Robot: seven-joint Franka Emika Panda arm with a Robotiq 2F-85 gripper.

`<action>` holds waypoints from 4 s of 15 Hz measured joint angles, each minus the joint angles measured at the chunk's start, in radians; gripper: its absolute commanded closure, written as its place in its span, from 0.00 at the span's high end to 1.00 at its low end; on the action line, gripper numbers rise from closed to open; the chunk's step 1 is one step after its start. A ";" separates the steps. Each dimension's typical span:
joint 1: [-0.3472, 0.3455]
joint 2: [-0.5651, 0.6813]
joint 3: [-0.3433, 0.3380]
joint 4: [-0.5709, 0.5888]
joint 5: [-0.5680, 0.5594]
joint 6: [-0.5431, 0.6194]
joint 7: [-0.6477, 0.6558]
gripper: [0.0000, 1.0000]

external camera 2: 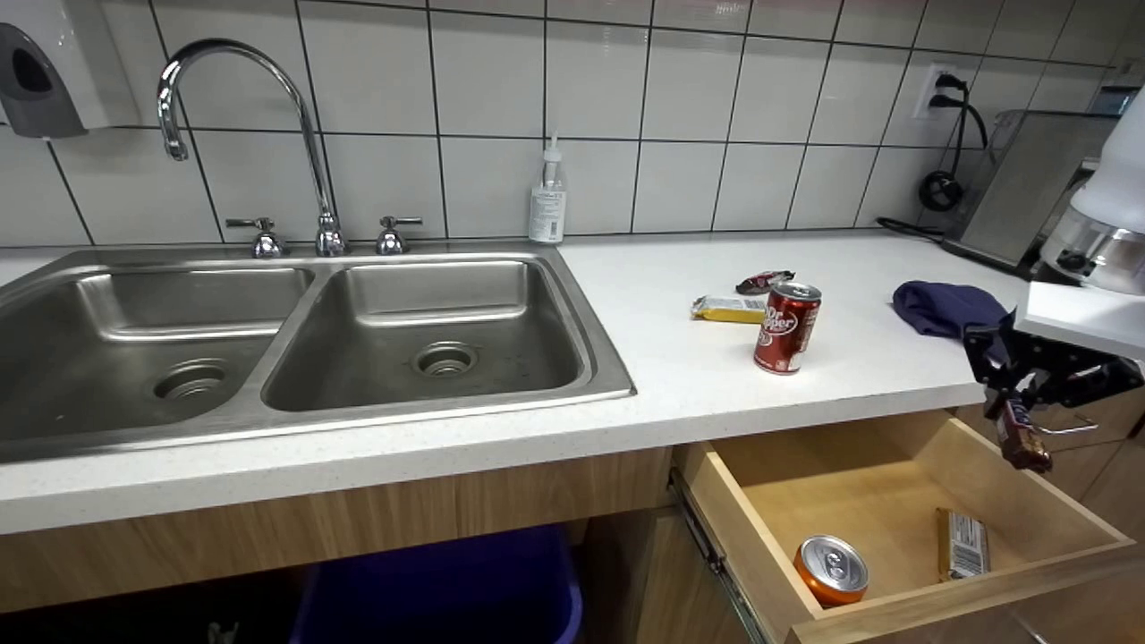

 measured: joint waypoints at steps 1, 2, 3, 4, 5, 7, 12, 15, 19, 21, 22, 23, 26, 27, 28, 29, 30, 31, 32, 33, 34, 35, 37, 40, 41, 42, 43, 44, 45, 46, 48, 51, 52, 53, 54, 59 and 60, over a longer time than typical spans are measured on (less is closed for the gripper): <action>0.000 0.000 -0.002 -0.002 -0.008 0.000 0.012 0.04; -0.005 0.000 0.003 -0.003 -0.015 0.000 0.023 0.04; -0.014 0.000 0.013 -0.003 -0.020 0.000 0.031 0.04; -0.021 0.000 0.022 -0.003 -0.021 0.000 0.034 0.04; -0.027 0.000 0.030 -0.003 -0.021 -0.001 0.037 0.04; -0.037 0.002 0.048 -0.002 -0.020 -0.001 0.040 0.04; -0.046 0.031 0.073 0.014 -0.015 -0.002 0.044 0.04; -0.046 0.063 0.074 0.039 -0.015 -0.003 0.045 0.04; -0.042 0.114 0.074 0.085 -0.014 -0.003 0.045 0.04; -0.036 0.142 0.072 0.110 -0.009 -0.003 0.045 0.04; -0.032 0.157 0.071 0.121 -0.005 -0.003 0.045 0.04; -0.027 0.171 0.070 0.133 0.001 -0.003 0.045 0.04; -0.006 0.211 0.057 0.163 0.022 -0.004 0.045 0.43; 0.001 0.223 0.053 0.171 0.031 -0.004 0.045 0.48; 0.008 0.233 0.048 0.179 0.039 -0.004 0.045 0.56; 0.014 0.241 0.043 0.185 0.046 -0.004 0.045 0.62; 0.020 0.247 0.039 0.189 0.053 -0.004 0.044 0.70; 0.025 0.249 0.034 0.192 0.059 -0.004 0.044 0.77; 0.030 0.249 0.030 0.192 0.062 -0.004 0.044 0.86; 0.035 0.249 0.026 0.192 0.062 -0.004 0.044 0.92; 0.041 0.249 0.020 0.192 0.062 -0.003 0.043 0.99; 0.047 0.248 0.013 0.190 0.062 -0.003 0.042 1.00; 0.058 0.243 -0.001 0.179 0.061 0.000 0.040 1.00; 0.077 0.211 -0.024 0.151 0.059 0.014 0.038 1.00; 0.082 0.195 -0.029 0.139 0.056 0.018 0.038 1.00; 0.085 0.177 -0.033 0.126 0.052 0.020 0.038 1.00; 0.086 0.158 -0.035 0.114 0.048 0.021 0.037 1.00; 0.086 0.139 -0.036 0.101 0.042 0.021 0.037 1.00; 0.085 0.119 -0.037 0.089 0.036 0.021 0.037 1.00; 0.085 0.100 -0.037 0.078 0.027 0.021 0.037 1.00; 0.083 0.066 -0.038 0.061 0.013 0.021 0.037 1.00; 0.083 0.023 -0.038 0.047 0.011 0.021 0.037 1.00; 0.083 0.012 -0.038 0.046 0.011 0.021 0.035 1.00; 0.083 0.001 -0.038 0.046 0.011 0.021 0.032 1.00; 0.083 -0.008 -0.038 0.046 0.011 0.021 0.028 1.00; 0.085 -0.031 -0.033 0.071 0.055 0.019 -0.023 1.00; 0.086 -0.031 -0.030 0.082 0.075 0.018 -0.041 1.00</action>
